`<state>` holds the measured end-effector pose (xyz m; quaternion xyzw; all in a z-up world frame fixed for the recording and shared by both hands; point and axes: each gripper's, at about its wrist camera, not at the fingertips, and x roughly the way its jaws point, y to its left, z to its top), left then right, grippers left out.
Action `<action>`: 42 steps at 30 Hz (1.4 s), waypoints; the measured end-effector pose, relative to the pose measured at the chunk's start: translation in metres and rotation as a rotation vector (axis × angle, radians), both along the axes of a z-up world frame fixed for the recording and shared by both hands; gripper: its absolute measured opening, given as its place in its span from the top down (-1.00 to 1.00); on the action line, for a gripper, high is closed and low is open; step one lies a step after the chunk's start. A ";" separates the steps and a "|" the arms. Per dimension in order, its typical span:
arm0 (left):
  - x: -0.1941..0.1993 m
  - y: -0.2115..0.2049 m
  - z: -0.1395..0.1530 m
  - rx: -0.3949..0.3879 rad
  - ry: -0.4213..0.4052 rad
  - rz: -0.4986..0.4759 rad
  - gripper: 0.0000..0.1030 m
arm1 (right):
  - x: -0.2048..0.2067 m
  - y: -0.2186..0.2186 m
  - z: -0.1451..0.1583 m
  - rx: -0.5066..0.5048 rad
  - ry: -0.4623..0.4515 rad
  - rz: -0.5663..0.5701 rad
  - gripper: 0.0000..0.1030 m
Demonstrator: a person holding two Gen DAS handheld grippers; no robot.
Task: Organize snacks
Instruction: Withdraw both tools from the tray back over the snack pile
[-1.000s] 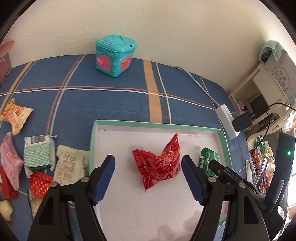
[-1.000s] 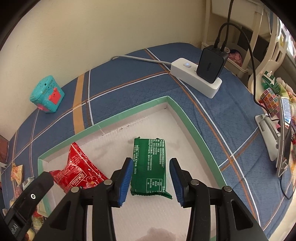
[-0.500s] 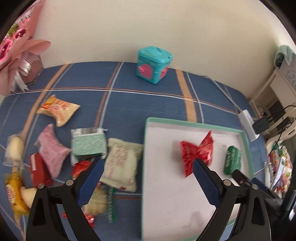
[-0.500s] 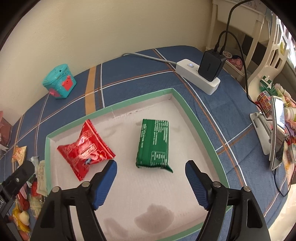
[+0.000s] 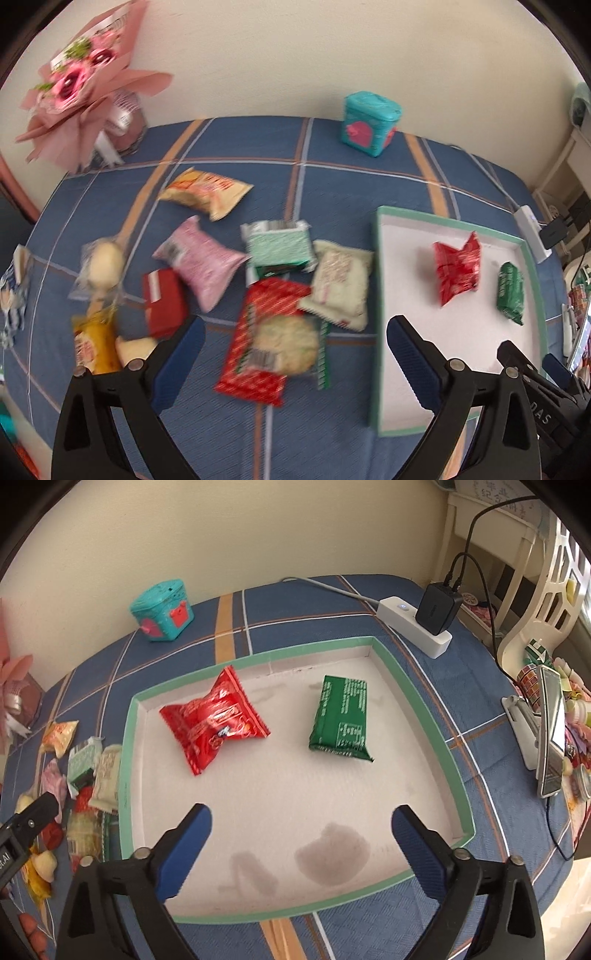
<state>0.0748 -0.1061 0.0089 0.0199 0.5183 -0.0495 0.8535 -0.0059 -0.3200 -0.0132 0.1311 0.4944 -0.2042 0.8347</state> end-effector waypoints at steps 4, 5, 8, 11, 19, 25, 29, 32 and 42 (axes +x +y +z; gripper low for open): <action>-0.007 0.019 -0.002 0.004 0.003 0.040 -0.93 | -0.005 0.015 -0.001 -0.003 -0.006 0.034 -1.00; -0.008 0.023 -0.002 0.009 0.003 0.048 -0.93 | -0.006 0.018 -0.001 -0.009 -0.012 0.041 -1.00; -0.011 0.035 -0.001 0.017 -0.001 0.064 -0.93 | -0.008 0.032 0.004 -0.041 -0.037 0.074 -1.00; -0.012 0.047 0.001 0.002 -0.001 0.083 -0.93 | -0.009 0.044 0.008 -0.012 -0.064 0.093 -1.00; -0.006 0.074 -0.003 0.027 0.018 0.122 -0.93 | 0.001 0.089 0.009 0.015 -0.086 0.205 -1.00; 0.000 0.100 -0.011 0.065 0.047 0.171 -0.93 | 0.009 0.123 0.008 0.043 -0.093 0.286 -1.00; 0.002 0.119 -0.009 0.083 0.044 0.205 -0.93 | 0.013 0.143 0.006 0.041 -0.089 0.338 -1.00; 0.003 0.134 -0.009 0.109 0.048 0.232 -0.93 | 0.016 0.152 0.005 0.057 -0.089 0.360 -1.00; 0.004 0.180 -0.001 0.124 0.033 0.319 -0.93 | 0.034 0.184 0.006 0.085 -0.084 0.436 -1.00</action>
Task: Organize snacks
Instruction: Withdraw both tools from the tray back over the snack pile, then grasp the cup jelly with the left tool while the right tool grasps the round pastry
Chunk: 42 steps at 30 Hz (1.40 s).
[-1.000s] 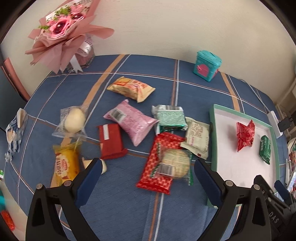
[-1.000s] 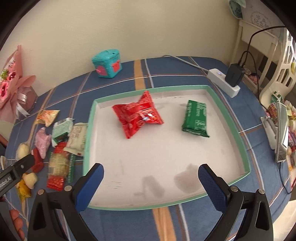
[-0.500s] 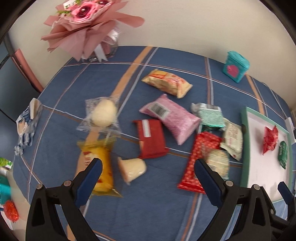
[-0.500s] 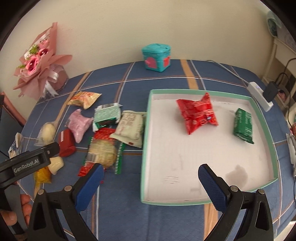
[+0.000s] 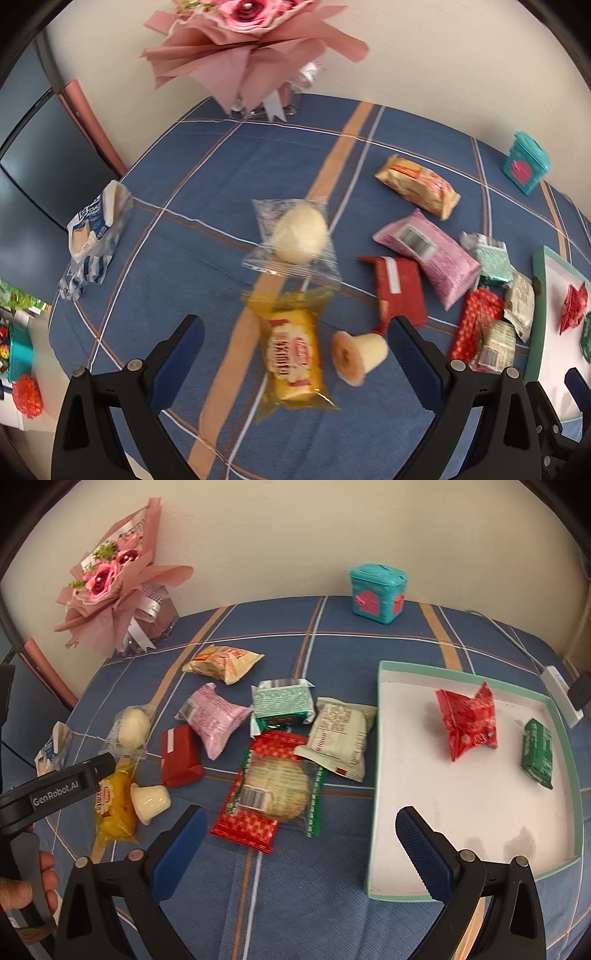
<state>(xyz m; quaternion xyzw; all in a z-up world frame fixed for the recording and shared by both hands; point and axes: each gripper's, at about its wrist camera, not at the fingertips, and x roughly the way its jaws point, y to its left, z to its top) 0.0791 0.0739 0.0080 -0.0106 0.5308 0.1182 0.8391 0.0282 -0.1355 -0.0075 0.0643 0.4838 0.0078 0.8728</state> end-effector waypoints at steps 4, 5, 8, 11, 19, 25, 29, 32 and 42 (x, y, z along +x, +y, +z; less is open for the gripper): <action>0.001 0.012 0.000 -0.028 -0.005 0.011 -0.93 | 0.008 0.008 0.002 -0.005 -0.005 0.025 -1.00; 0.001 0.014 -0.001 -0.032 -0.005 0.013 -0.93 | 0.009 0.009 0.002 -0.003 -0.006 0.029 -1.00; 0.001 0.023 -0.002 -0.057 -0.005 0.028 -0.93 | 0.016 0.011 0.003 0.002 -0.009 0.031 -1.00; 0.002 0.031 -0.004 -0.105 -0.009 0.039 -0.93 | 0.023 0.012 0.004 0.011 -0.006 0.028 -1.00; 0.008 0.022 -0.014 -0.187 0.023 0.013 -0.93 | 0.043 0.010 -0.008 0.015 0.039 0.008 -0.90; 0.013 -0.003 -0.026 -0.199 0.069 -0.053 -0.79 | 0.053 0.011 -0.025 0.003 0.089 0.012 -0.67; 0.015 -0.018 -0.034 -0.209 0.105 -0.098 -0.60 | 0.056 0.014 -0.039 -0.003 0.130 0.018 -0.61; 0.016 -0.026 -0.038 -0.212 0.118 -0.121 -0.49 | 0.057 0.013 -0.048 -0.003 0.151 0.013 -0.54; 0.022 -0.037 -0.068 -0.180 0.197 -0.110 -0.07 | 0.055 0.014 -0.051 0.036 0.152 0.027 -0.33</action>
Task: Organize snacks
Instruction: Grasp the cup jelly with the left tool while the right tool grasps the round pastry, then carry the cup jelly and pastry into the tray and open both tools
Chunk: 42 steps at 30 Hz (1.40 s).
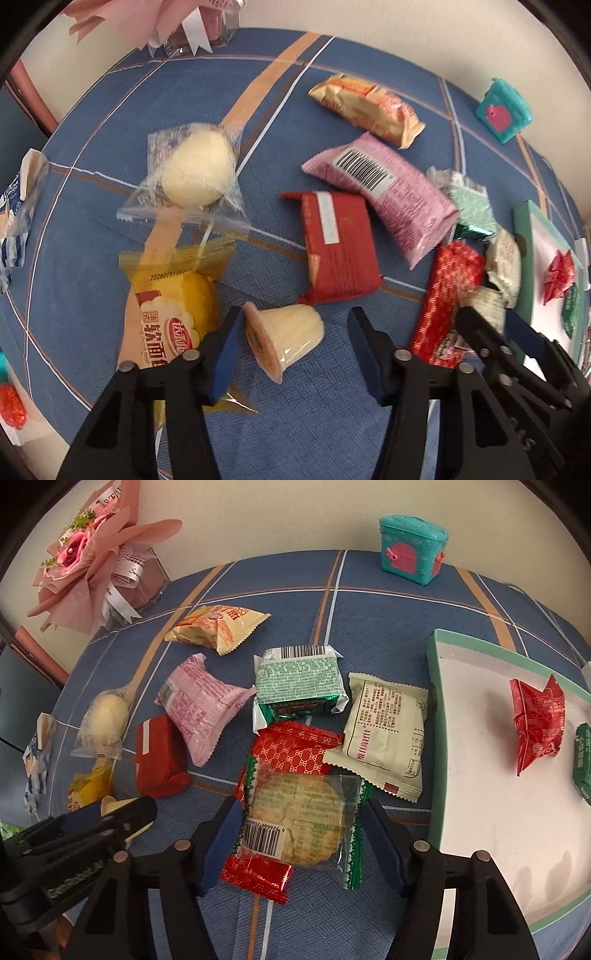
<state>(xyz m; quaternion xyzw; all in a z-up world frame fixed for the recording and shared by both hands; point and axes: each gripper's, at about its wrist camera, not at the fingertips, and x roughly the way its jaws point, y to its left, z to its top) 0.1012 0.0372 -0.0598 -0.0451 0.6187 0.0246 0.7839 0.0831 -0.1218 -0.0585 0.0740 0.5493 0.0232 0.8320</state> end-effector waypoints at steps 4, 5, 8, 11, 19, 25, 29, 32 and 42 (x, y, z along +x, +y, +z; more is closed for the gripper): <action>0.002 -0.002 -0.005 0.028 -0.001 0.005 0.13 | 0.001 0.001 0.000 0.007 0.000 0.003 -0.32; 0.001 -0.004 -0.007 0.034 0.000 0.003 0.14 | 0.001 0.001 0.000 0.009 0.000 0.003 -0.32; 0.003 -0.008 -0.009 0.048 -0.004 -0.001 0.16 | 0.002 0.001 -0.002 0.012 0.000 0.004 -0.31; 0.002 -0.009 -0.009 0.038 -0.008 0.001 0.16 | 0.002 0.000 -0.001 0.021 -0.003 0.006 -0.23; 0.002 -0.018 0.008 0.025 -0.045 -0.004 0.21 | -0.001 -0.001 0.004 0.036 -0.008 0.001 -0.03; 0.006 -0.025 0.028 0.024 -0.083 -0.001 0.21 | -0.004 -0.003 0.011 0.056 -0.007 -0.002 -0.02; 0.008 -0.029 0.045 0.046 -0.134 -0.004 0.21 | -0.009 -0.007 0.026 0.080 -0.033 -0.007 -0.02; 0.005 -0.037 0.059 0.059 -0.172 -0.013 0.21 | -0.012 -0.009 0.040 0.088 -0.056 -0.012 -0.02; -0.017 -0.060 0.078 0.055 -0.235 -0.058 0.21 | -0.024 -0.034 0.064 0.078 -0.069 -0.084 -0.02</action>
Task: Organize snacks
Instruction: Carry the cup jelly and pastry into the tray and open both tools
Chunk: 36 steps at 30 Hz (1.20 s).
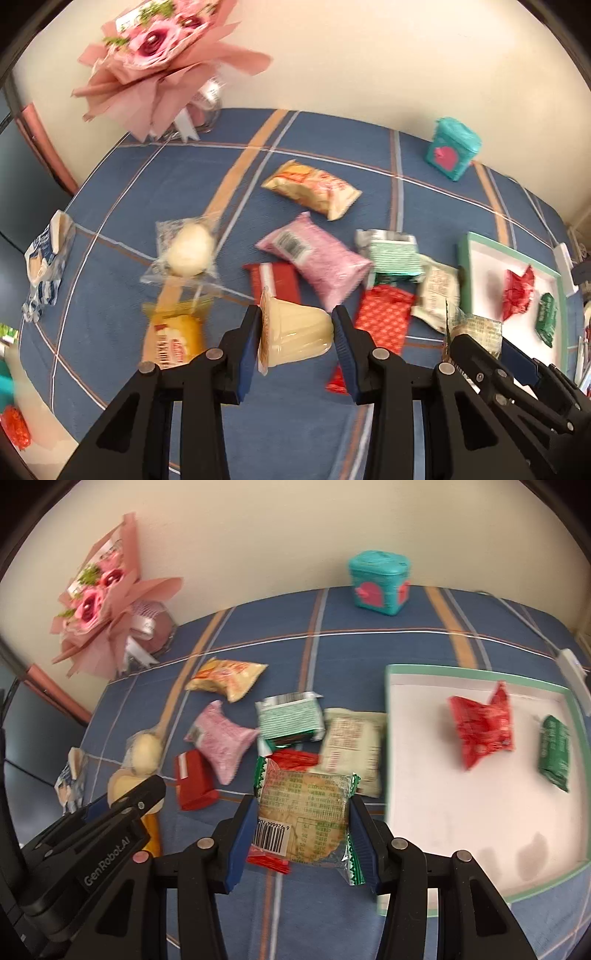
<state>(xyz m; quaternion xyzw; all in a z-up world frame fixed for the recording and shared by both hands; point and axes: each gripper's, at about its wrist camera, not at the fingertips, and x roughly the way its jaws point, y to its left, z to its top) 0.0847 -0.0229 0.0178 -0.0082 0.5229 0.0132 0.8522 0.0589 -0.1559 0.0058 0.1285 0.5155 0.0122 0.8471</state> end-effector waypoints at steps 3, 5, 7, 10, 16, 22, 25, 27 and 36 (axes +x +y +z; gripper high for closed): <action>-0.002 -0.019 0.002 0.021 -0.004 -0.036 0.21 | -0.004 -0.022 0.003 -0.019 0.003 -0.056 -0.02; -0.004 -0.032 0.004 0.029 -0.008 -0.064 0.21 | -0.008 -0.039 0.003 -0.031 0.005 -0.101 -0.02; -0.007 -0.048 0.007 0.032 -0.016 -0.101 0.21 | -0.011 -0.059 0.003 -0.043 0.012 -0.158 -0.02; -0.011 -0.073 0.010 0.030 -0.022 -0.162 0.21 | -0.018 -0.092 0.001 -0.053 0.025 -0.253 -0.02; -0.022 -0.134 0.011 -0.008 -0.016 -0.316 0.21 | -0.037 -0.158 -0.001 -0.042 0.046 -0.428 -0.02; -0.036 -0.189 0.002 0.000 0.010 -0.448 0.21 | -0.056 -0.202 0.000 -0.064 0.059 -0.539 -0.02; -0.041 -0.208 -0.011 -0.002 0.048 -0.493 0.21 | -0.063 -0.218 -0.001 -0.063 0.062 -0.570 -0.02; -0.044 -0.218 -0.019 0.017 0.068 -0.512 0.21 | -0.066 -0.224 -0.003 -0.066 0.069 -0.584 -0.02; -0.048 -0.235 -0.051 0.084 0.138 -0.545 0.21 | -0.063 -0.228 -0.035 -0.037 0.157 -0.568 -0.02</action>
